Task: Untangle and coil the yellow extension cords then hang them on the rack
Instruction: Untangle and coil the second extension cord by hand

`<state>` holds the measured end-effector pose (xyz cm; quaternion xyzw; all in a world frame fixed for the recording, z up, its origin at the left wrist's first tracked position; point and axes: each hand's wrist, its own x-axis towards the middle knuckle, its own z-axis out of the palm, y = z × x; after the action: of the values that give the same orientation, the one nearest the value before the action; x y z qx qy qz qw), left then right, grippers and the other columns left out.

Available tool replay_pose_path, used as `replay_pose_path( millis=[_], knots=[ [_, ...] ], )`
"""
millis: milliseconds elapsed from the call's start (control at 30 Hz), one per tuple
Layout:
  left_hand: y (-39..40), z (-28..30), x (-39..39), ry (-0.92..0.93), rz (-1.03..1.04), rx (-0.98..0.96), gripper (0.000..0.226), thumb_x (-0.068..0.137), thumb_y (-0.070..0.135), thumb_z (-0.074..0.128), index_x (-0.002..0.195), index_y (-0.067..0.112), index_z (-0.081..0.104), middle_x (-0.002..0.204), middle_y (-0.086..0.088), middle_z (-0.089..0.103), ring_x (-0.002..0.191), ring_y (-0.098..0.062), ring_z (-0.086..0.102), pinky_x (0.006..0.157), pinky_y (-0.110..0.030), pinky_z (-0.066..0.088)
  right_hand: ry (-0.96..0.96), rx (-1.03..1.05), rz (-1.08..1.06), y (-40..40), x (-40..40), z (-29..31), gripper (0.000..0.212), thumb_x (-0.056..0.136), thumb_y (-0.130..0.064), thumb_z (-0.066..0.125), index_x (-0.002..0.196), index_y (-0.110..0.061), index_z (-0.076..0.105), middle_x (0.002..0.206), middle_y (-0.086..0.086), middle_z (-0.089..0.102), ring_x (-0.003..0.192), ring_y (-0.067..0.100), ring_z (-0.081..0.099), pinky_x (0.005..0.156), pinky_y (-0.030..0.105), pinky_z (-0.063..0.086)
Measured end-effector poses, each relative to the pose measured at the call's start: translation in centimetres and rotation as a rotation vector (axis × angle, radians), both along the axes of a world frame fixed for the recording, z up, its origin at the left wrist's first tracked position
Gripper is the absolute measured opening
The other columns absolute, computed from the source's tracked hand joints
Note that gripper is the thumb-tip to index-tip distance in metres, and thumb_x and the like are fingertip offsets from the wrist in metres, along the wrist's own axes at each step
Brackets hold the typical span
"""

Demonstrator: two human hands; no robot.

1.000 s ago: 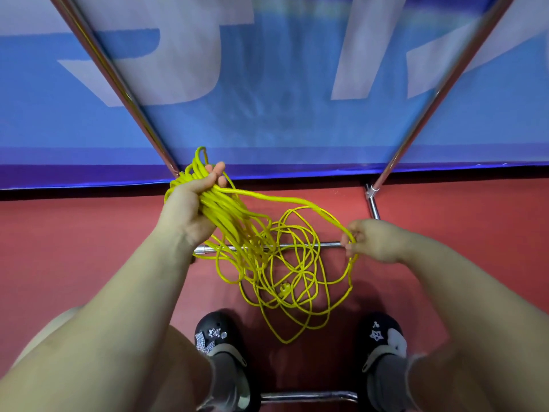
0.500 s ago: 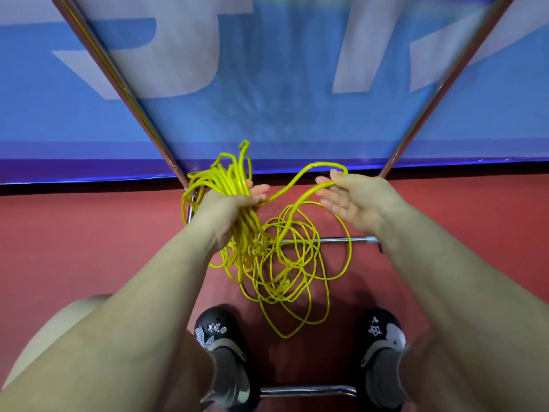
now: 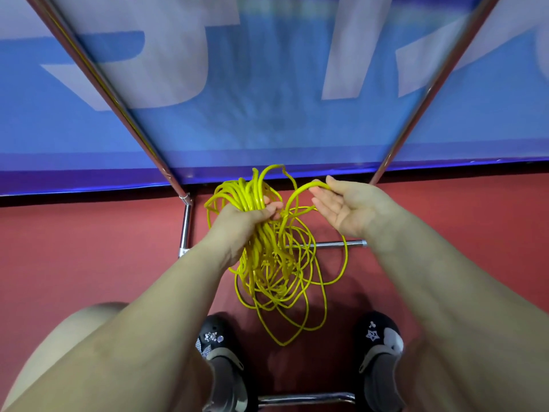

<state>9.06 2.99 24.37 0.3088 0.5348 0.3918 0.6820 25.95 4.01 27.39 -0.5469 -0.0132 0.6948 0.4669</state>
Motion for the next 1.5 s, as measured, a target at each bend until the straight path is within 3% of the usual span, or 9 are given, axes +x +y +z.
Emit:
replay_pose_path(
  millis=[300, 433, 500, 600, 767, 967, 1233, 1400, 1500],
  knots=[
    [-0.4, -0.4, 0.2, 0.152, -0.148, 0.036, 0.005, 0.085, 0.010, 0.066, 0.088, 0.013, 0.065, 0.084, -0.005, 0.072, 0.071, -0.015, 0.068, 0.069, -0.033, 0.057, 0.097, 0.005, -0.028, 0.1, -0.5, 0.5, 0.012, 0.096, -0.011, 0.048, 0.088, -0.006, 0.055, 0.059, 0.008, 0.069, 0.053, 0.016, 0.068, 0.049, 0.027, 0.055],
    [-0.7, -0.3, 0.4, 0.242, -0.215, 0.093, 0.012, 0.081, 0.008, 0.069, 0.092, 0.003, 0.068, 0.086, -0.010, 0.070, 0.073, -0.017, 0.065, 0.075, -0.036, 0.056, 0.136, 0.077, 0.019, 0.5, -0.6, 1.1, 0.016, 0.099, -0.010, 0.040, 0.108, -0.001, 0.051, 0.109, 0.014, 0.065, 0.108, 0.031, 0.061, 0.072, 0.037, 0.052],
    [-0.6, -0.2, 0.6, 0.178, -0.154, 0.083, 0.006, 0.082, 0.002, 0.067, 0.087, 0.004, 0.065, 0.073, -0.005, 0.070, 0.063, -0.015, 0.066, 0.063, -0.031, 0.057, 0.144, 0.169, 0.093, 0.5, -0.6, 1.5, 0.017, 0.099, -0.007, 0.036, 0.109, -0.002, 0.049, 0.110, 0.013, 0.062, 0.118, 0.033, 0.055, 0.081, 0.040, 0.048],
    [-0.2, 0.3, 0.8, 0.001, 0.011, -0.024, 0.011, 0.084, -0.005, 0.062, 0.092, 0.002, 0.062, 0.061, -0.002, 0.068, 0.054, -0.012, 0.066, 0.050, -0.027, 0.055, -0.063, 0.288, 0.315, 0.0, -0.7, 1.8, 0.009, 0.097, -0.010, 0.043, 0.096, -0.012, 0.052, 0.099, 0.007, 0.063, 0.094, 0.023, 0.065, 0.074, 0.032, 0.052],
    [0.8, 0.0, 0.2, -0.212, 0.194, -0.184, 0.012, 0.087, -0.004, 0.056, 0.095, 0.004, 0.059, 0.063, -0.004, 0.069, 0.055, -0.012, 0.067, 0.054, -0.029, 0.056, -1.105, 0.478, 0.960, -2.1, -1.9, -1.8, 0.016, 0.086, -0.028, 0.064, 0.081, -0.013, 0.065, 0.068, 0.001, 0.063, 0.059, 0.011, 0.056, 0.060, 0.027, 0.046],
    [0.8, -0.1, -0.2, -0.275, 0.192, -0.189, 0.011, 0.089, -0.003, 0.054, 0.090, 0.007, 0.056, 0.065, -0.001, 0.070, 0.059, -0.009, 0.068, 0.057, -0.027, 0.056, -0.963, 0.462, 0.916, -2.5, -3.4, -4.1, 0.024, 0.087, -0.026, 0.063, 0.106, -0.010, 0.064, 0.080, -0.004, 0.059, 0.068, 0.008, 0.056, 0.069, 0.023, 0.046],
    [1.1, 0.1, -0.7, -0.186, 0.218, -0.155, 0.005, 0.086, 0.000, 0.060, 0.087, 0.004, 0.063, 0.060, -0.002, 0.067, 0.053, -0.012, 0.065, 0.053, -0.027, 0.056, -0.898, 0.487, 0.900, -2.1, -3.1, -4.0, 0.020, 0.087, -0.026, 0.064, 0.075, -0.024, 0.048, 0.062, -0.008, 0.046, 0.049, 0.001, 0.039, 0.045, 0.010, 0.031],
    [1.3, -0.2, -1.1, -0.075, 0.247, -0.145, 0.013, 0.084, 0.007, 0.066, 0.072, 0.008, 0.060, 0.052, -0.001, 0.059, 0.046, -0.015, 0.057, 0.049, -0.026, 0.052, -1.122, 0.584, 0.955, -2.0, -2.4, -3.3, 0.022, 0.092, -0.035, 0.054, 0.074, -0.024, 0.048, 0.061, -0.009, 0.046, 0.057, 0.010, 0.045, 0.060, 0.029, 0.038],
    [1.6, 0.0, -1.8, -0.099, 0.300, -0.178, 0.016, 0.084, 0.010, 0.067, 0.071, 0.010, 0.059, 0.050, 0.000, 0.058, 0.044, -0.014, 0.057, 0.047, -0.026, 0.052, -1.235, 0.478, 1.284, -2.1, -1.6, -2.8, 0.041, 0.095, -0.049, 0.036, 0.067, -0.022, 0.048, 0.066, -0.004, 0.054, 0.070, 0.018, 0.052, 0.074, 0.033, 0.043]
  ],
)
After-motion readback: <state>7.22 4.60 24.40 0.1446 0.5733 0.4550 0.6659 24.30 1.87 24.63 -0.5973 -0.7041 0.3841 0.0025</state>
